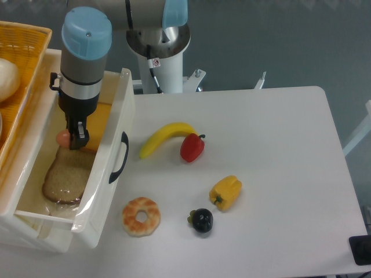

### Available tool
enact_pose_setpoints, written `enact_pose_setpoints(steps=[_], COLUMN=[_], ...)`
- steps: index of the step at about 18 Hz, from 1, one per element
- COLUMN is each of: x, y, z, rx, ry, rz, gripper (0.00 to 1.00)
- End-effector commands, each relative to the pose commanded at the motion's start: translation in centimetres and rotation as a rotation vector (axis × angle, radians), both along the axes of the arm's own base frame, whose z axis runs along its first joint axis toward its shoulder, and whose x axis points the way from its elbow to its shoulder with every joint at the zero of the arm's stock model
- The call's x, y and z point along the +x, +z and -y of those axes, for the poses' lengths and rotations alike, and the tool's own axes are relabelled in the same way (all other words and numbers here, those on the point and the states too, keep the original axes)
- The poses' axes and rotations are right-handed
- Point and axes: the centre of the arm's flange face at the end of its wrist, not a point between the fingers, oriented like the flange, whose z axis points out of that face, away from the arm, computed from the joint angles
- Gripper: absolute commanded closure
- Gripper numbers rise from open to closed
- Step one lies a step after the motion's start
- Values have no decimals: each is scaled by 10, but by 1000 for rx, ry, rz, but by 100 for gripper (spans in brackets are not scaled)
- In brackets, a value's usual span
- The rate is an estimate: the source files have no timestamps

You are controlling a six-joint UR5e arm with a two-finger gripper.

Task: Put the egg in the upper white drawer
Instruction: 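Lower the egg into the drawer beside the bread slice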

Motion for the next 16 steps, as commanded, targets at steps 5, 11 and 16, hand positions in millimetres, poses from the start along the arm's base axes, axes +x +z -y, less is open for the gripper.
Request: enact_pose_setpoints(steps=[5,11,16], x=[0,5,5], y=[-3,-9,-9], z=[-2,-6,-6], rx=[-5,-12,-12], ry=[-3,-12,-12], rz=[3,7,7], gripper=[58,55,55])
